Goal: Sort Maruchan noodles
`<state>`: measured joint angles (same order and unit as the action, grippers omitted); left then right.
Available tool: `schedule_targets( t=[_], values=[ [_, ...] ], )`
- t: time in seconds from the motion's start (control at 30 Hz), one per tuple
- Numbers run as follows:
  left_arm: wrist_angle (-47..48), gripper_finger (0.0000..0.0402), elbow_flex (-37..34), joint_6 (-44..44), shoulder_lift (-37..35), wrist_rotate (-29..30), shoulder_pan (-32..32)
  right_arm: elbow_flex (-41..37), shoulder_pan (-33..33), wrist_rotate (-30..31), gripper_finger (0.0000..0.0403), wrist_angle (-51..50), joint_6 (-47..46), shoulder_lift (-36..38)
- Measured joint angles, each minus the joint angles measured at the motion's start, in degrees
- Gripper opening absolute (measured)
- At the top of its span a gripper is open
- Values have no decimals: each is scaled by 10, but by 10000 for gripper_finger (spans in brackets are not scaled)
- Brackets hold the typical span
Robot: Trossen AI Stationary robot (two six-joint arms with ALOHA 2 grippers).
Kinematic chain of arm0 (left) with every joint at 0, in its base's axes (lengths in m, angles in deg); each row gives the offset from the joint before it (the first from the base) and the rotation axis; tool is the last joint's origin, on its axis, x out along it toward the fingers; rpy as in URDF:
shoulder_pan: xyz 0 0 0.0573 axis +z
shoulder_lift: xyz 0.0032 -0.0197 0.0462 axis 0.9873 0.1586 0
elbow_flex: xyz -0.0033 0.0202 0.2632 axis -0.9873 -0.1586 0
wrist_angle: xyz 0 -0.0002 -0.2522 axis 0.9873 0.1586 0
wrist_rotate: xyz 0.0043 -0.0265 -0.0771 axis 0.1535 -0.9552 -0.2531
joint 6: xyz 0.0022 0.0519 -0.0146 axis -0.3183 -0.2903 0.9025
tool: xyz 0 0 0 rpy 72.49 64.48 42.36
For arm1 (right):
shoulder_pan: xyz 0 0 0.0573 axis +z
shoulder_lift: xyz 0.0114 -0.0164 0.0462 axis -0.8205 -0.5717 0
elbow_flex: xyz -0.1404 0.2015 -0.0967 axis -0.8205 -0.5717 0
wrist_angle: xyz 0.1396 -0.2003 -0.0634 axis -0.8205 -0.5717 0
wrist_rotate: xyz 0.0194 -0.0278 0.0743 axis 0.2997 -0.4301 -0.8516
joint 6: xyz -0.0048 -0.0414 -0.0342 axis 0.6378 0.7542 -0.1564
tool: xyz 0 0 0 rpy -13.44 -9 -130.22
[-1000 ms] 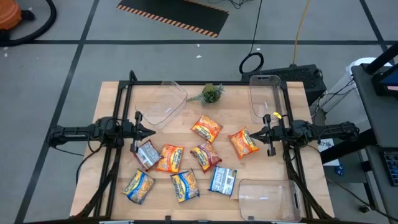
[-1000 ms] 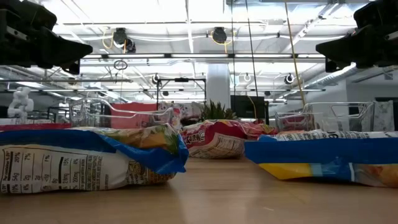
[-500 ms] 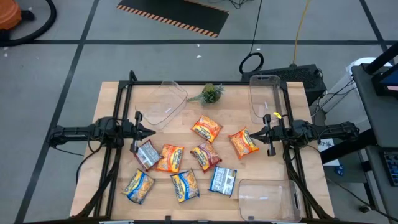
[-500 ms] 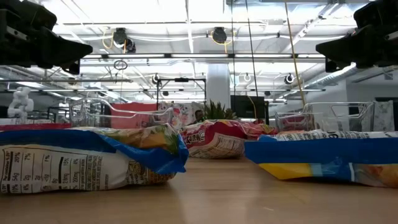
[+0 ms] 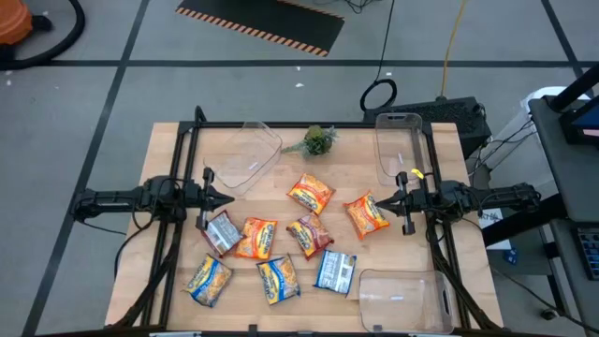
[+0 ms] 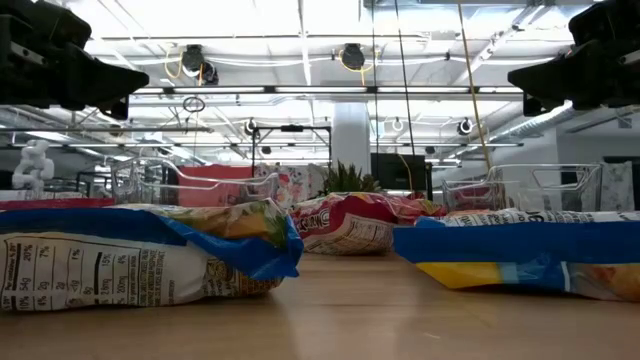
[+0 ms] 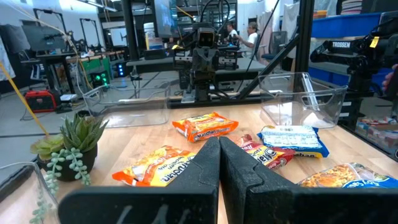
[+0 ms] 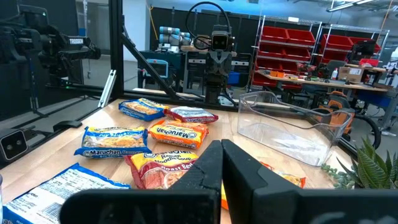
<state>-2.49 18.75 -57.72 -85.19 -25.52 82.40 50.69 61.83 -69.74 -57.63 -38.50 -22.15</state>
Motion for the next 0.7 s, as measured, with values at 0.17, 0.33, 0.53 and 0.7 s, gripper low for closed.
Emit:
schedule_targets(
  t=[0.17, 0.33, 0.53, 0.7],
  values=[
    [0, 4, 0, 0, 0, 0, 0, 0, 0, 0, 0, 0, 0, 0],
    [0, 4, 0, 0, 0, 0, 0, 0, 0, 0, 0, 0, 0, 0],
    [0, 4, 0, 0, 0, 0, 0, 0, 0, 0, 0, 0, -38, 0],
    [0, 4, 0, 0, 0, 0, 0, 0, 0, 1, 0, 1, -56, 0]
  ],
)
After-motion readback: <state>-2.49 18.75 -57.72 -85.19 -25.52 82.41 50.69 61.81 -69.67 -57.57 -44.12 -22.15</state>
